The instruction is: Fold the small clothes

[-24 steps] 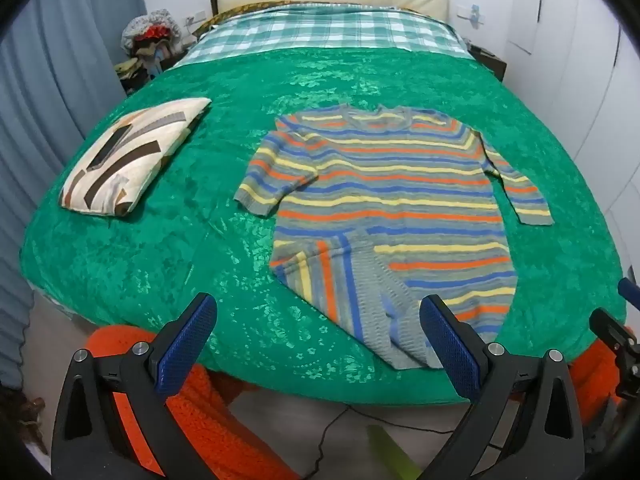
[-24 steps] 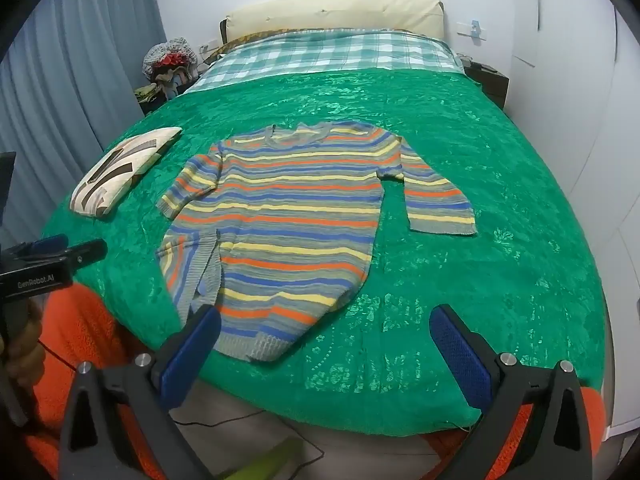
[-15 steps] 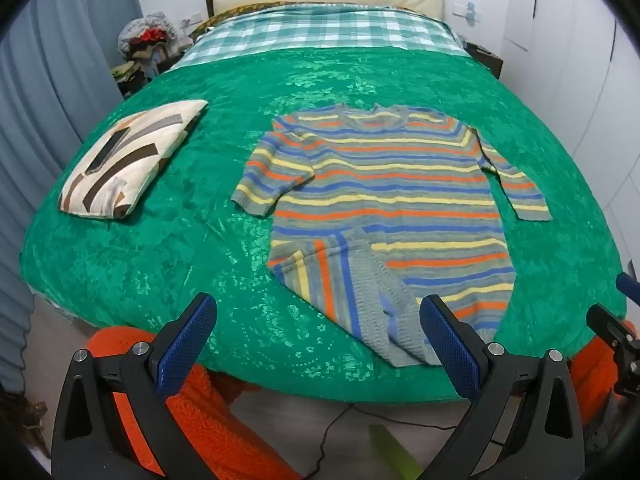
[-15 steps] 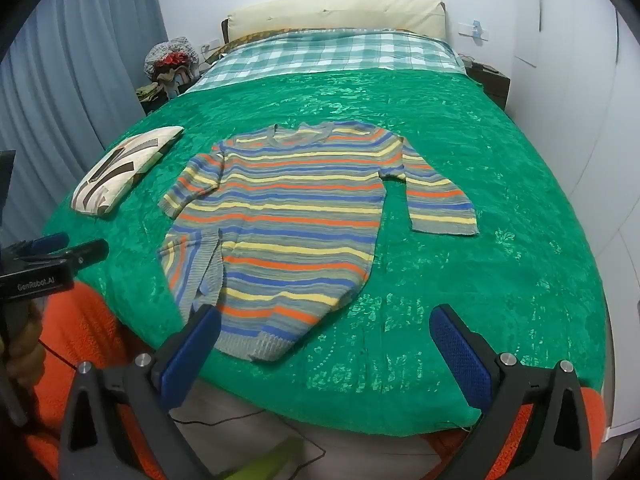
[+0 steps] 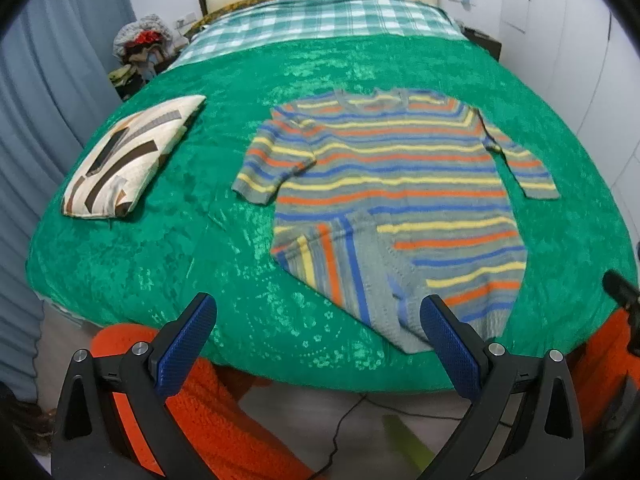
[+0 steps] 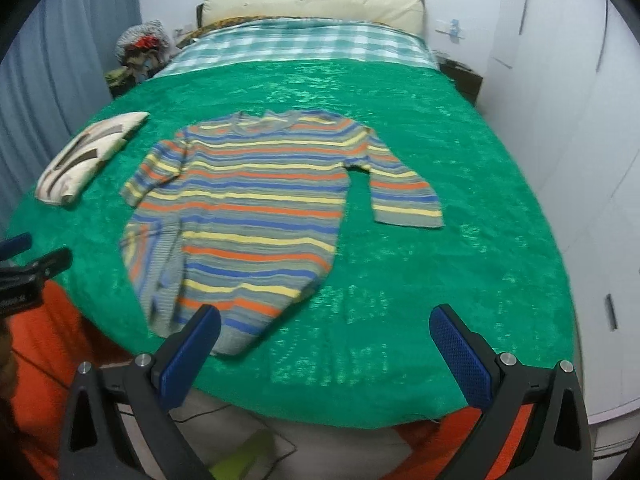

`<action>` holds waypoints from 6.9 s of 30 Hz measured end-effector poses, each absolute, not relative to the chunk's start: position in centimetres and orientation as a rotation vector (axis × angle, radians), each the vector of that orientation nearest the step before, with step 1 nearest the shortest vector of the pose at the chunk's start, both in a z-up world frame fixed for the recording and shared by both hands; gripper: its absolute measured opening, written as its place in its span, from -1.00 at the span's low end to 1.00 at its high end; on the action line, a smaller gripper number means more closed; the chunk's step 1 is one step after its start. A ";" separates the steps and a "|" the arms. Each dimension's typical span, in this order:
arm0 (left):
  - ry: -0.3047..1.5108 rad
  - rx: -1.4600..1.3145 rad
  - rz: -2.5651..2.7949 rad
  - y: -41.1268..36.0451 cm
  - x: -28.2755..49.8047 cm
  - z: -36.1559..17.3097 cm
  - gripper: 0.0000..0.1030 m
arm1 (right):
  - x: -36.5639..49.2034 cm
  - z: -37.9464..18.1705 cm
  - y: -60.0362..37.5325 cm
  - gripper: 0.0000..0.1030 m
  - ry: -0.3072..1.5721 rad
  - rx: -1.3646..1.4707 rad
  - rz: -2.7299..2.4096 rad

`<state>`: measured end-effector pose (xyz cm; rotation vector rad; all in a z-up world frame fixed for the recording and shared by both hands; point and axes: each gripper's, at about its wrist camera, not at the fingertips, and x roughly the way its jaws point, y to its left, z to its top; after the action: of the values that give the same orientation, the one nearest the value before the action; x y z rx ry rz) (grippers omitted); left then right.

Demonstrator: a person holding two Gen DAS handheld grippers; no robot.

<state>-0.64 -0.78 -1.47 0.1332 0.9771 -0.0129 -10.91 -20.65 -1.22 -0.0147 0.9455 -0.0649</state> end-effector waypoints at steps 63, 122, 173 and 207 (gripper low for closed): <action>1.214 -0.069 0.011 6.6 4.6 -16.6 0.99 | 2.6 -14.8 -23.4 0.95 0.982 1.003 0.883; 1.411 -0.043 -0.051 9.3 4.9 -17.4 -0.89 | -6.2 -19.8 -31.9 -0.94 1.548 0.333 0.228; 1.176 -0.117 -0.133 1.7 1.9 -9.0 0.80 | 13.2 -16.1 -57.8 -0.96 1.144 0.589 -0.271; 1.178 -0.098 -0.160 1.9 2.2 -9.3 0.78 | 7.5 -16.8 -53.5 -0.89 1.102 0.581 -0.368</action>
<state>2.24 1.86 -9.34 -0.0979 1.1777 -0.1602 7.48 -53.52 -16.84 0.5806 1.1020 -0.3676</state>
